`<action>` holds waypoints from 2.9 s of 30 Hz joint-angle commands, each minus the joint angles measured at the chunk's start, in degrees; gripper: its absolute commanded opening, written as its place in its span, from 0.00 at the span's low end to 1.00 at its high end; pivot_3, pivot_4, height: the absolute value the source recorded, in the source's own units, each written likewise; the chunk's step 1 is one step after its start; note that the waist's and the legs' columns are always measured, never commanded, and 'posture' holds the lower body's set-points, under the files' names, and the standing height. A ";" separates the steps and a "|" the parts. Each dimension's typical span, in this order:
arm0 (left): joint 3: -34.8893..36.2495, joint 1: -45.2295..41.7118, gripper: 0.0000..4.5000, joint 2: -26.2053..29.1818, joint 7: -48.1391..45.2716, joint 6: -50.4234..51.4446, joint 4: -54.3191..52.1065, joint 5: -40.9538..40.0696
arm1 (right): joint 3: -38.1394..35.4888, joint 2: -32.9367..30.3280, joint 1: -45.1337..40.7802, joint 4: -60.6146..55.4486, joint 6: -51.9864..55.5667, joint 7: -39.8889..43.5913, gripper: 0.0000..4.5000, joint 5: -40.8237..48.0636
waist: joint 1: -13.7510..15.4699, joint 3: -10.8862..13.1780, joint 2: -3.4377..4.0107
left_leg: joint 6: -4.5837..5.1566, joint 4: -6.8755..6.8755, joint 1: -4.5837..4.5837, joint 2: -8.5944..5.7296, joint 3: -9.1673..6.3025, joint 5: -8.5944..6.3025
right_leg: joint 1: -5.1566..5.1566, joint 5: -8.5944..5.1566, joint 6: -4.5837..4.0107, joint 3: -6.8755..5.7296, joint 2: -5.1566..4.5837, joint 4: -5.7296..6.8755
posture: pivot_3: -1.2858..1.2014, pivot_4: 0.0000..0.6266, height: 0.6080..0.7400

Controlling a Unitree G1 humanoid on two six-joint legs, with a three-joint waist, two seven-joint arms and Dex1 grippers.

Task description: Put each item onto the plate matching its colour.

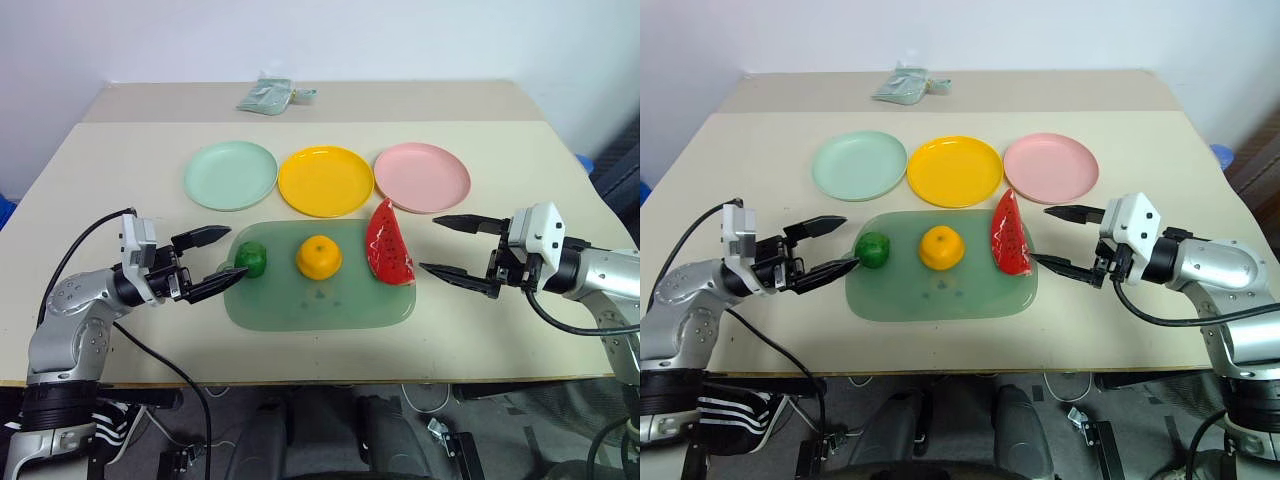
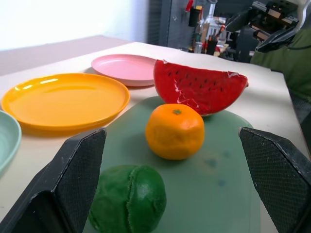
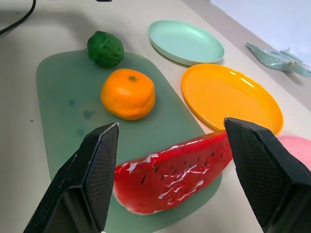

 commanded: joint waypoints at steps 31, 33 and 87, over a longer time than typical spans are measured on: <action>-1.83 -8.28 1.00 9.38 2.78 8.84 1.79 3.04 | 6.97 4.76 -18.05 -4.51 14.51 -4.10 0.78 6.01 | -0.18 0.00 0.00 | 0.00 -0.02 -0.02 0.00 -0.03 0.00 | -0.03 0.00 0.01 -0.02 0.01 -0.01 | 0.52 0.24 1.00; -2.92 -8.25 1.00 9.62 2.60 7.69 2.60 4.70 | 7.44 5.40 -17.92 -4.74 13.51 -4.63 0.78 4.99 | -0.16 0.00 0.01 | 0.00 -0.03 -0.02 0.00 -0.02 0.00 | -0.04 0.00 0.00 -0.02 0.01 0.00 | 0.52 0.24 1.00; 0.20 -49.76 0.99 -12.71 39.69 -24.91 65.95 23.14 | 12.68 17.60 -25.22 5.53 7.13 -22.30 0.78 -11.73 | -0.23 0.00 -0.11 | -0.01 0.04 -0.18 -0.08 -0.06 0.01 | -0.19 0.03 0.04 -0.08 0.00 0.06 | 0.52 0.24 1.00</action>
